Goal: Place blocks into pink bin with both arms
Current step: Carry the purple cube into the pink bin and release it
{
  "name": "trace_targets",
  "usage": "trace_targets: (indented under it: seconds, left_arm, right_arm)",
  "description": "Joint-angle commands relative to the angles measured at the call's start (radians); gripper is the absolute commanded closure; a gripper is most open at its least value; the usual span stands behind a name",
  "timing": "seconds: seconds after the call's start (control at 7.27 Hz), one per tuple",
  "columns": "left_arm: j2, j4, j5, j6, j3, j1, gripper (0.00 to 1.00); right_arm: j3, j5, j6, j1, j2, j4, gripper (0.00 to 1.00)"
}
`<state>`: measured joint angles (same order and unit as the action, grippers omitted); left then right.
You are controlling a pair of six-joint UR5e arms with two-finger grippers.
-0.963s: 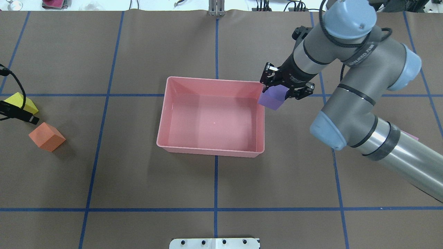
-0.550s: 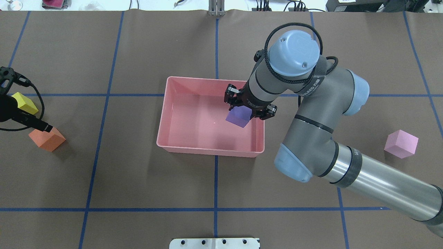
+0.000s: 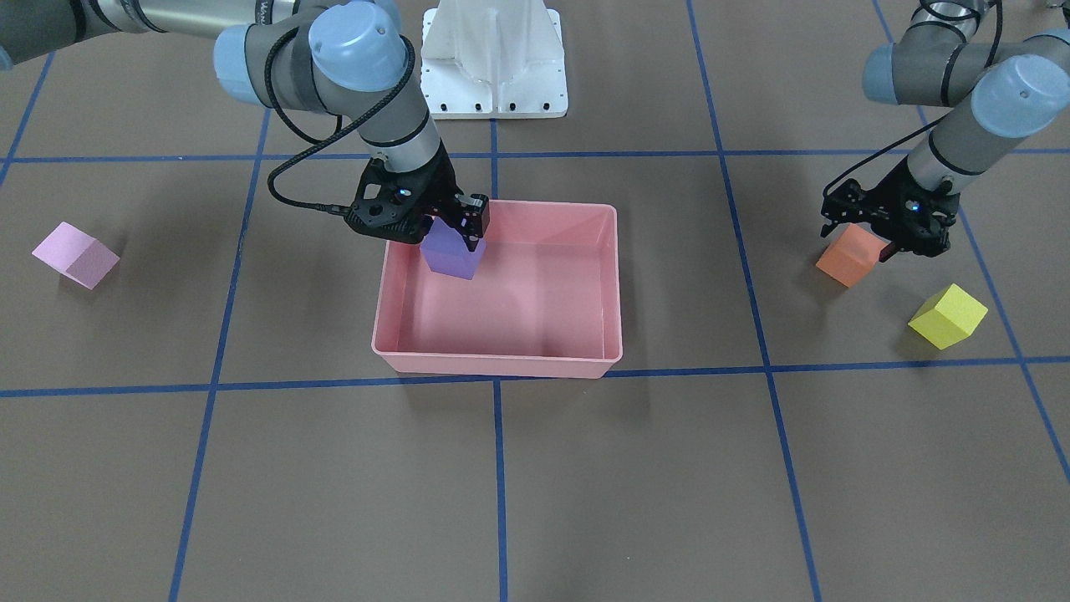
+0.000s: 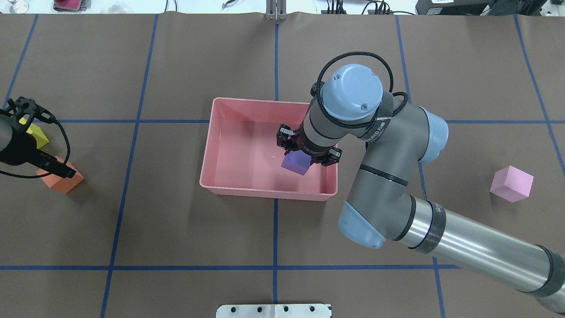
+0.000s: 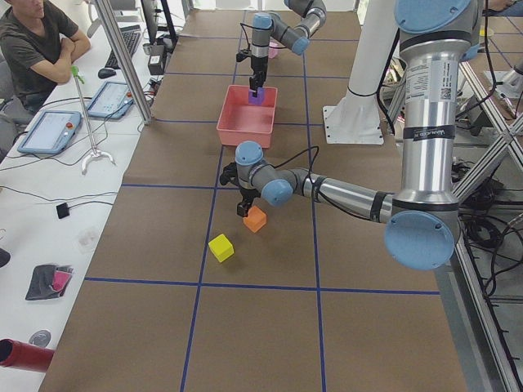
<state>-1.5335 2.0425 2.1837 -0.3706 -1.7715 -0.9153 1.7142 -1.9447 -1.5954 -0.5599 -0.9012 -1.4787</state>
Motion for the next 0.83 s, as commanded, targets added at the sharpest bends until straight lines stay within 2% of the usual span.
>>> trace_targets:
  seconds: [0.0,0.55,0.69]
  left_arm:
    - [0.015,-0.004,-0.051,0.067,0.001,0.024,0.01]
    - [0.027,-0.004,-0.094,0.102,0.009,0.050,0.01]
    - [0.027,-0.004,-0.097,0.104,0.021,0.059,0.01]
  right_arm:
    - [-0.001,0.053,0.006,0.020,-0.004,0.003,0.00]
    - [0.013,0.056,0.006,0.015,-0.010,0.003,0.00]
    - [0.013,0.049,0.020,-0.023,-0.011,0.003,0.00]
